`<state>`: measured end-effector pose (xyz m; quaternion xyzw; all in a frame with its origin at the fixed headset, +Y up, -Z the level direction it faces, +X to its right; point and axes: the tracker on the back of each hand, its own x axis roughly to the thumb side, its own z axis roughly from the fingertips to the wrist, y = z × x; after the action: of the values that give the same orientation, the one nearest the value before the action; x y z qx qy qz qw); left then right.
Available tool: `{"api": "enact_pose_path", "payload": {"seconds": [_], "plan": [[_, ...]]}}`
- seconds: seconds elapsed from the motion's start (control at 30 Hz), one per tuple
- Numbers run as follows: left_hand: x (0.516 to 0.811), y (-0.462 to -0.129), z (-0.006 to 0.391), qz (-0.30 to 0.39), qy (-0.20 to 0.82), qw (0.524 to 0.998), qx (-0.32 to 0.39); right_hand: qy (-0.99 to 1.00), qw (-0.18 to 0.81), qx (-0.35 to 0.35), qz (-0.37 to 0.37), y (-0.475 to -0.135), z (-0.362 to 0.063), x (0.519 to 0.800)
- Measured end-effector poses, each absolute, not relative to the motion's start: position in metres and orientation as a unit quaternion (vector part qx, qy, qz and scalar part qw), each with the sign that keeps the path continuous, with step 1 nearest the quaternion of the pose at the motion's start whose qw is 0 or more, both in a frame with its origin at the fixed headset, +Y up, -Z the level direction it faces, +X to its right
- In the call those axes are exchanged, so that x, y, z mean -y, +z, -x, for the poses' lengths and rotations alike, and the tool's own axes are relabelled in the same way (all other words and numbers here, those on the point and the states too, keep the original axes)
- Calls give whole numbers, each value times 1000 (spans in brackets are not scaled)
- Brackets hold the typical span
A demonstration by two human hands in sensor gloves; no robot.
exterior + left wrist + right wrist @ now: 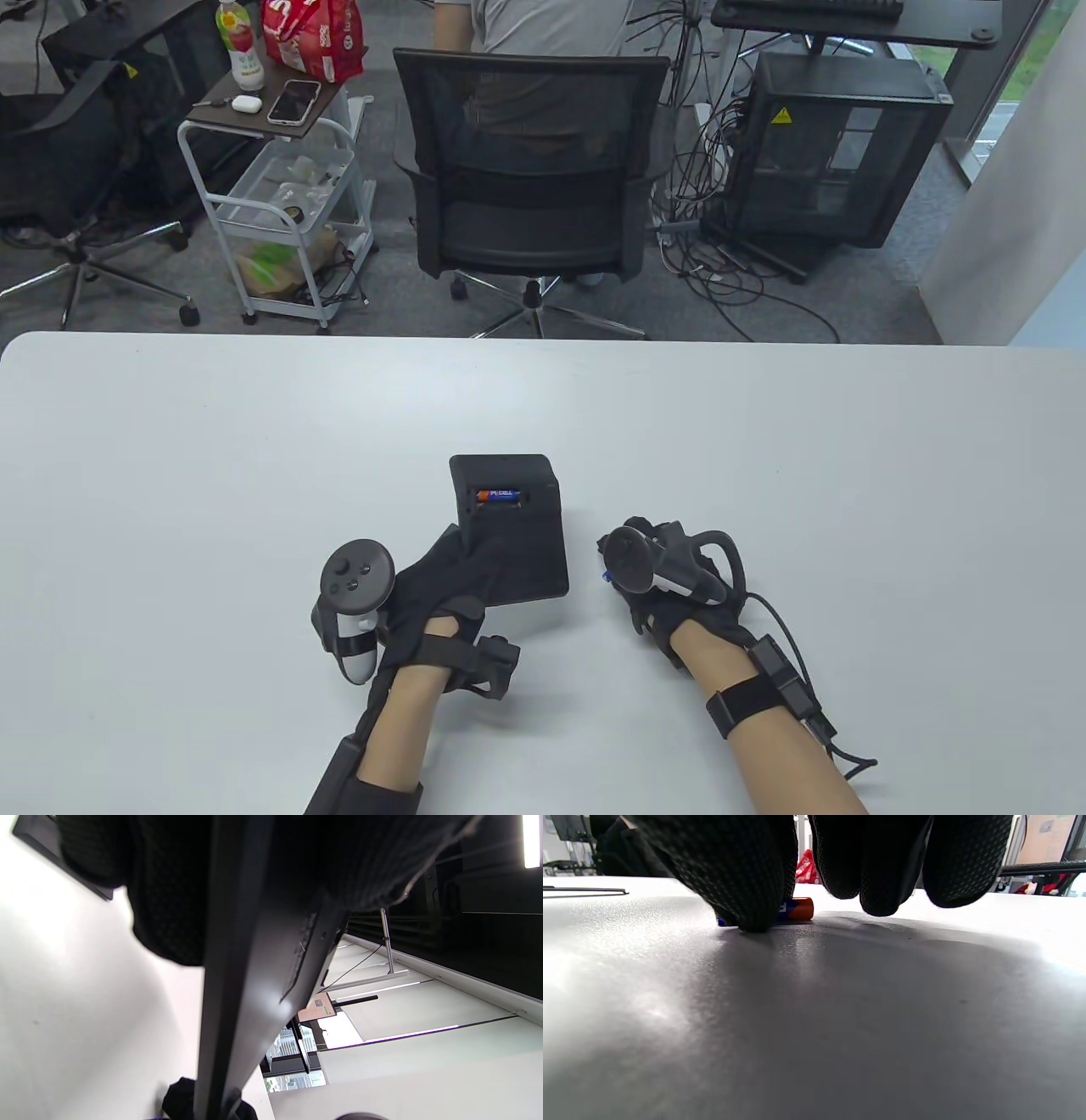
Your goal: Fit batteries into calculator, then fit battery cover
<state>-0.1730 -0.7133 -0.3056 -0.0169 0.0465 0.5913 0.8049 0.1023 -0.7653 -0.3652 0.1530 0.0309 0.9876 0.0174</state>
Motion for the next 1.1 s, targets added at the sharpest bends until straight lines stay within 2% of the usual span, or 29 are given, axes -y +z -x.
{"api": "enact_pose_path", "payload": {"seconds": [0.37, 0.43, 0.47, 0.57, 0.73, 0.93, 1.1], "plan": [[715, -307, 170, 36, 594, 803, -30, 986, 21, -60, -156, -368, -104, 773], [715, -307, 170, 37, 594, 803, -30, 984, 91, -23, -153, -368, -115, 765], [715, -307, 170, 37, 593, 804, -30, 976, 164, 3, -144, -367, -122, 760], [715, -308, 168, 40, 592, 804, -25, 955, 265, 10, -133, -363, -139, 742], [716, -307, 161, 46, 584, 810, -9, 926, 333, 83, -156, -343, -161, 714], [715, -306, 144, 64, 564, 823, 29, 882, 417, 145, -165, -321, -177, 706], [715, -302, 127, 79, 548, 831, 56, 859, 439, 191, -180, -305, -181, 708]]}}
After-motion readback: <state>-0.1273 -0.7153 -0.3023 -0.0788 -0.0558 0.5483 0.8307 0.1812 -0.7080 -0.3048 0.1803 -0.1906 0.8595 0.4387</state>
